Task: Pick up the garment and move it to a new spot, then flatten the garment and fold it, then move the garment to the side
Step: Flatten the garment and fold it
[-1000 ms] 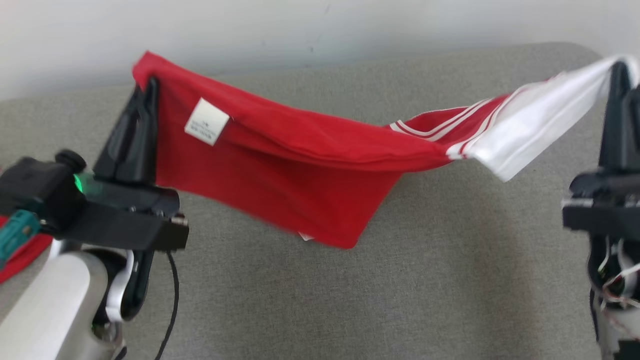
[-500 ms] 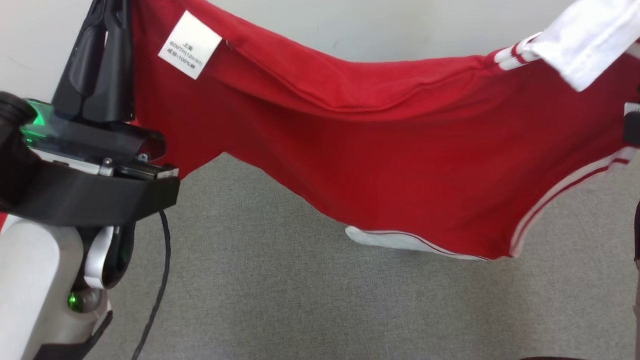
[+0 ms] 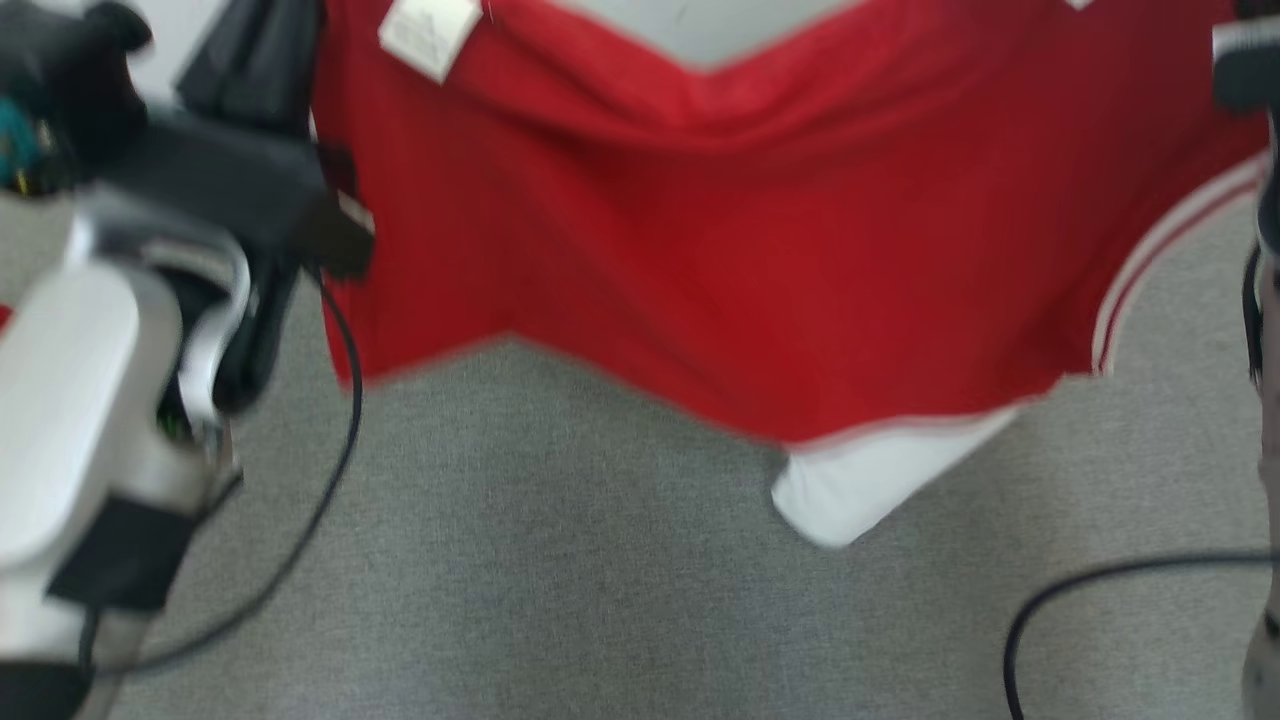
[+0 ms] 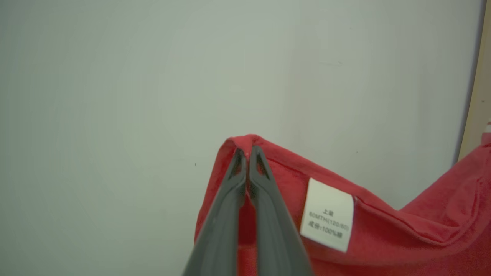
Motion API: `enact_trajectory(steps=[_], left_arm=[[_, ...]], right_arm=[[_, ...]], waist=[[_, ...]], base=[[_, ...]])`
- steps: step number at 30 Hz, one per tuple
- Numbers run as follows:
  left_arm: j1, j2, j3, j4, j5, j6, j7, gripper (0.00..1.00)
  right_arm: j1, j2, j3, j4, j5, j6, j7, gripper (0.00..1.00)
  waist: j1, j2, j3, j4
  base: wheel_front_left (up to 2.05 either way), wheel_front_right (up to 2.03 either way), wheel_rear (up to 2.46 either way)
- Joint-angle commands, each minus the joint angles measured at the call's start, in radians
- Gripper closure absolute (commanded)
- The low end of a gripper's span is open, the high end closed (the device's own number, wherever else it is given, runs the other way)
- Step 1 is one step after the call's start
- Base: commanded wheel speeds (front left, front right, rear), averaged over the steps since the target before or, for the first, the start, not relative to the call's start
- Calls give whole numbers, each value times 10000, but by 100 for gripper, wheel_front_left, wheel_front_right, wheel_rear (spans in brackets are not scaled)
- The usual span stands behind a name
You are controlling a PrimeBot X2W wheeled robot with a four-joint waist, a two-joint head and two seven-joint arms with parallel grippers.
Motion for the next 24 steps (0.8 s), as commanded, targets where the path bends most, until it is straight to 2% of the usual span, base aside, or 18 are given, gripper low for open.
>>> enact_trajectory(steps=[1, 8, 12, 16, 18, 24], left_arm=[[-571, -115, 8, 544, 4, -158, -138, 100], [-3343, -919, -37, 4086, 376, -800, -1135, 100], [-4695, -1237, 88, 5744, 569, -1025, -2140, 100], [-5401, -1388, 87, 6696, 654, -1313, -2686, 100], [-5512, -1583, -24, 7221, 559, -1675, -2865, 100], [-4350, -1808, -60, 7686, 477, -2186, -3270, 100]], right_arm=[[-555, -82, 264, 445, 57, -3, -189, 100], [-3589, -85, 1121, 3510, 302, -3, -1323, 100], [-5020, 207, 1201, 4613, 328, -3, -1512, 100], [-5593, 321, 1187, 4844, 298, -3, -1512, 100], [-5569, 307, 1377, 4859, 373, -3, -1514, 100], [-3837, 136, 2076, 3975, 1166, -3, -1519, 100]], waist=[[-1, 0, 424, 98], [-1, 0, 1090, 252], [-1, 0, 1443, 247], [-1, 0, 1816, 246], [-1, 0, 2025, 283], [-1, 0, 2477, 289]], base=[[0, 0, 0], [0, 0, 0], [0, 0, 0], [0, 0, 0], [0, 0, 0], [0, 0, 0]])
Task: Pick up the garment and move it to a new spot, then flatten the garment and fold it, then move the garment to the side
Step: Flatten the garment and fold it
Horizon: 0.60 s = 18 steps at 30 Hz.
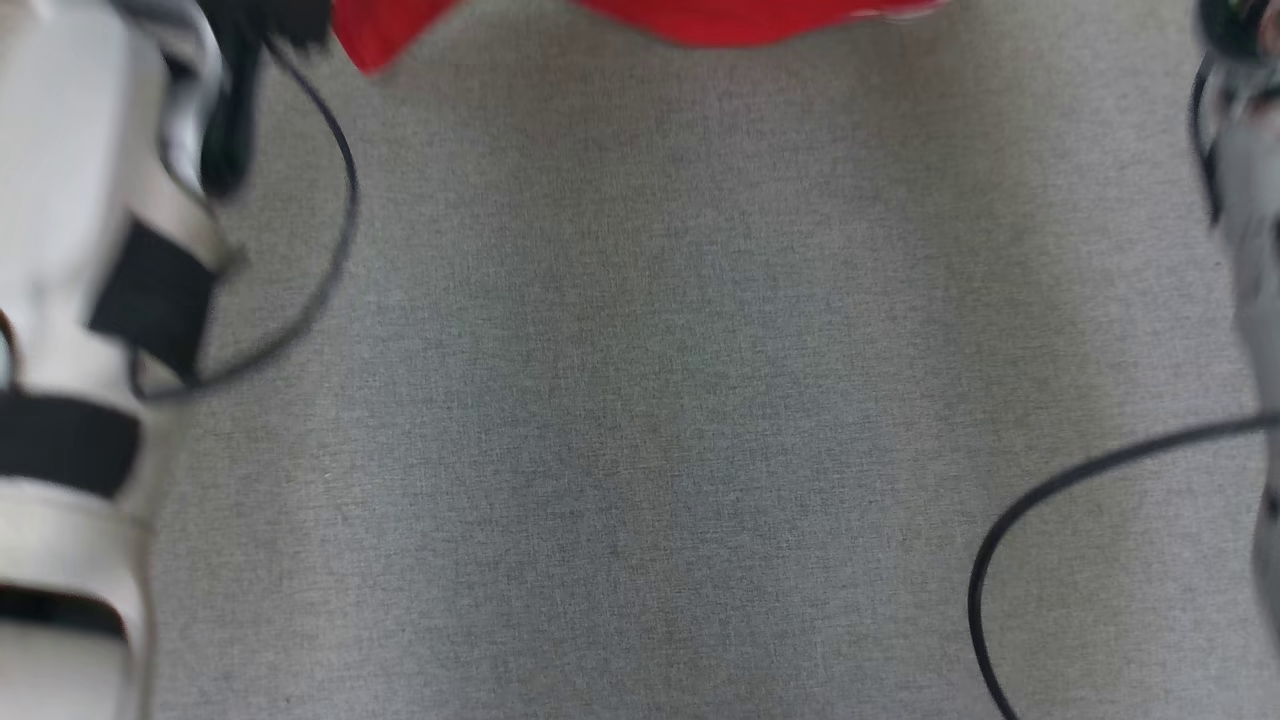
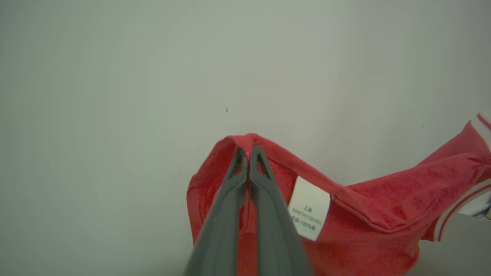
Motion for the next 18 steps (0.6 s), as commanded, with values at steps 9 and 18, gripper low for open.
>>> enact_trajectory(steps=[9, 18], left_arm=[[4117, -120, 787, -2691, -238, 271, -83, 100], [8585, 447, 841, -6076, -904, 844, 382, 100]], right_arm=[[4799, -330, -427, -2554, 1127, -3, -25, 100], [9734, 4, -1469, -4074, 1533, -1, -26, 100]], waist=[[-3, -1, 213, 78], [-3, -1, -499, 19]], base=[[0, 0, 0], [0, 0, 0]])
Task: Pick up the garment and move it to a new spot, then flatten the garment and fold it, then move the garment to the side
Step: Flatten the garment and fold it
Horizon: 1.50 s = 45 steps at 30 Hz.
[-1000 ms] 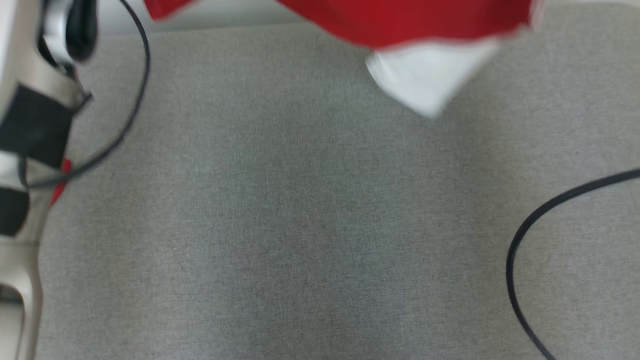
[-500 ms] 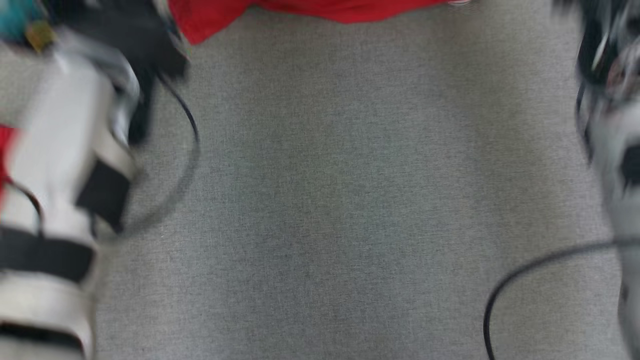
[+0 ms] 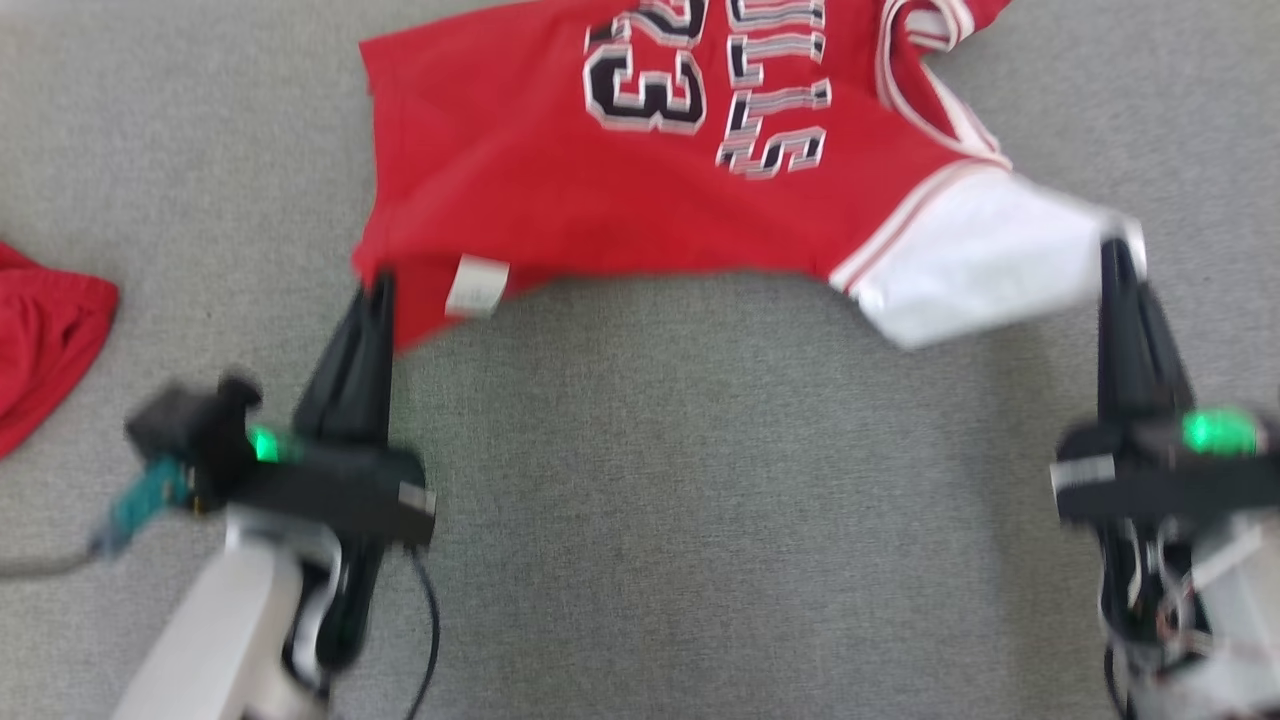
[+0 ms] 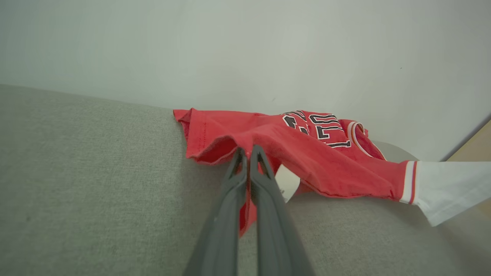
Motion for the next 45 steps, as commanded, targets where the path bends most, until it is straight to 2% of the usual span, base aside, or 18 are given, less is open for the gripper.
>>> enact_trajectory(steps=[1, 3, 5, 6, 7, 9, 10, 17, 23, 33, 39, 45], left_arm=[[700, 215, 3, -469, -202, 92, 114, 100], [1423, 421, -51, -972, -248, 155, 317, 100], [1991, 588, -159, -1391, -281, 239, 498, 90], [2268, 663, -196, -1591, -307, 268, 576, 79], [2536, 730, -231, -1761, -353, 314, 653, 78], [3078, 887, -267, -2059, -450, 377, 765, 86], [3312, 937, -280, -2213, -488, 423, 832, 100], [4663, 1225, -174, -2785, -884, 753, 1190, 100], [5898, 1570, 45, -3457, -1045, 1383, 1524, 100], [7128, 1982, 150, -4392, -1260, 1938, 2018, 100], [7405, 2192, 165, -4830, -1318, 2195, 2413, 100], [6813, 2061, 198, -5044, -1397, 2166, 2489, 100]], right_arm=[[690, 129, -99, -155, 139, 1, -24, 100], [1376, 176, -194, -308, 191, 1, -26, 100], [2032, 210, -284, -404, 274, 1, -24, 100], [2312, 234, -330, -490, 290, 1, -25, 100], [2585, 268, -370, -548, 329, 1, -11, 100], [3132, 282, -487, -671, 307, 1, 114, 100], [3406, 324, -554, -764, 317, 1, 208, 100], [4795, 648, -836, -1440, 213, 1, 1072, 100], [5929, 1017, -1178, -1915, -450, 1, 2079, 100], [7363, 1677, -1673, -2724, -900, 1, 3561, 100], [7729, 1799, -1965, -3398, -985, 1, 4254, 100], [6915, 1666, -2258, -3631, -1184, 1, 4289, 100]], waist=[[2, -1, -318, -98], [2, -1, -513, -148], [2, -1, -726, -145], [2, -1, -828, -154], [2, -1, -949, -174], [2, -1, -1159, -199], [2, -1, -1242, -207], [2, -1, -1702, -281], [2, -1, -2093, -395], [2, -1, -2477, -436], [2, -1, -2559, -446], [2, -1, -2487, -405]], base=[[0, 0, 0], [0, 0, 0], [0, 0, 0], [0, 0, 0], [0, 0, 0], [0, 0, 0], [0, 0, 0], [0, 0, 0], [0, 0, 0], [0, 0, 0], [0, 0, 0], [0, 0, 0]])
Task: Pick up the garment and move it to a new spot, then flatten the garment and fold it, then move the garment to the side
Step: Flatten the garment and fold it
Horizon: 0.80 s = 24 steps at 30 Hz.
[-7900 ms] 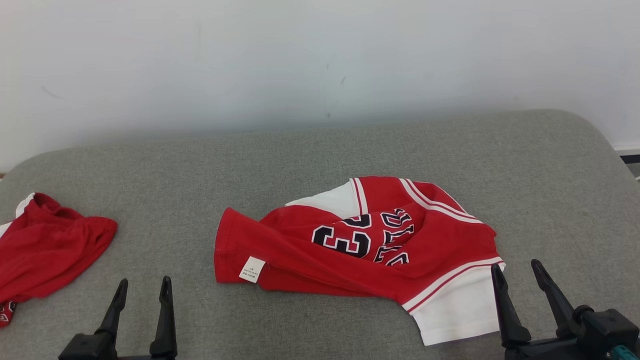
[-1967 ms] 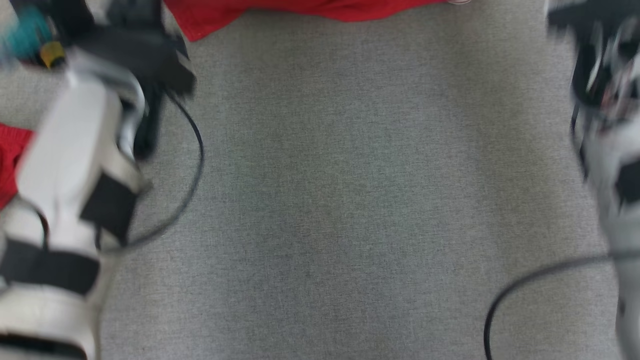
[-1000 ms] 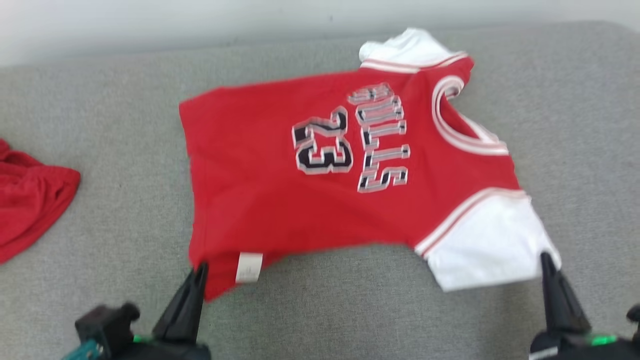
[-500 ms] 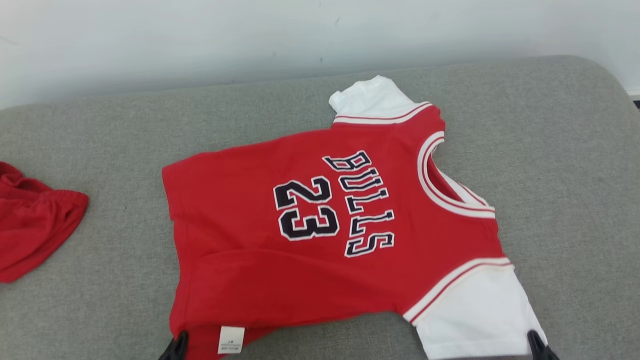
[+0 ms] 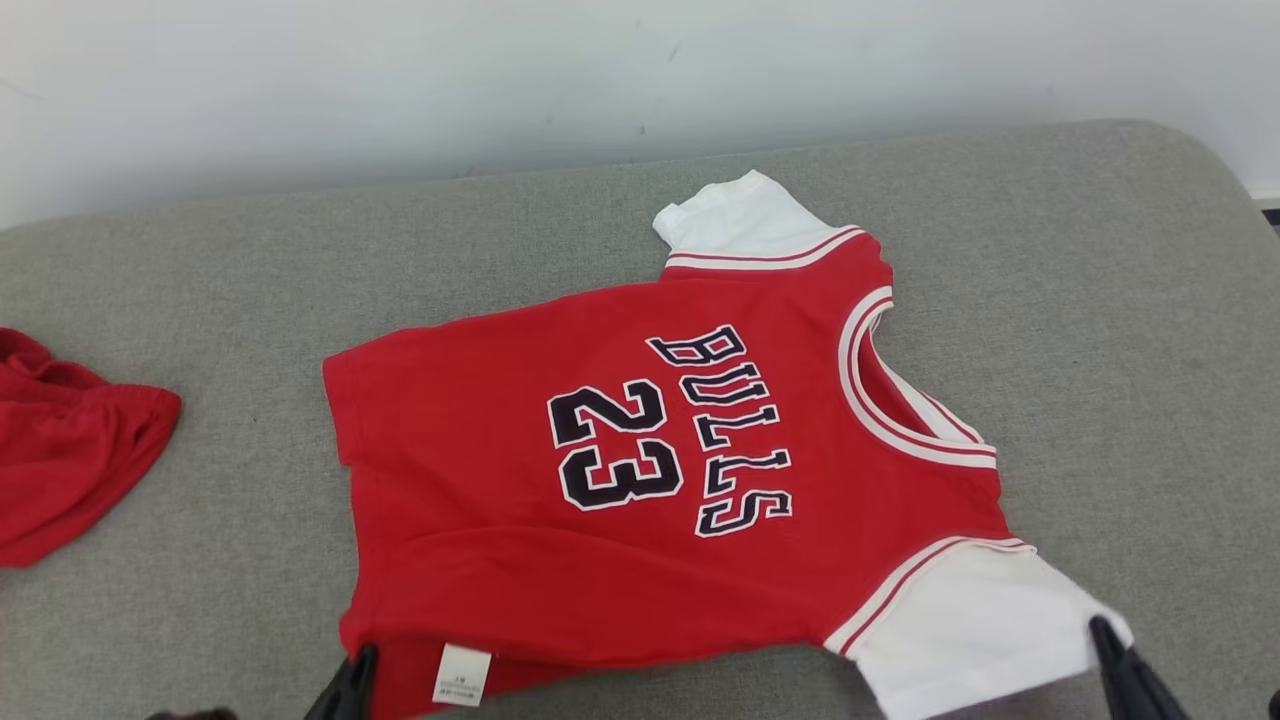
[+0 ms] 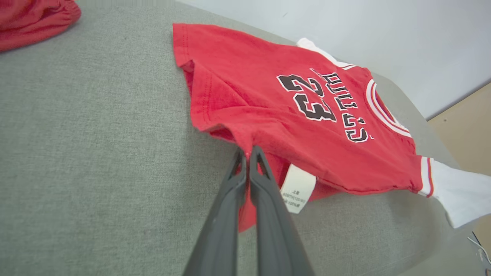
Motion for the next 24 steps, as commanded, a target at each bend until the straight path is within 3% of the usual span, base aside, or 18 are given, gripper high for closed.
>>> enact_trajectory(steps=[1, 14, 24], left_arm=[[-284, -81, 36, 1, -145, -42, -49, 100], [-2556, -942, -58, 1345, -247, -281, -95, 100], [-4185, -1568, -277, 2951, -60, -659, -457, 100]], right_arm=[[-315, -73, -119, 8, -126, 1, -91, 100], [-3383, -846, 359, 1628, -336, 1, -534, 100], [-6353, -1850, 1622, 4182, 333, 1, -1029, 100]], waist=[[0, 1, 28, 34], [0, 1, 614, 169], [0, 1, 1644, 617]], base=[[0, 0, 0], [0, 0, 0], [0, 0, 0]])
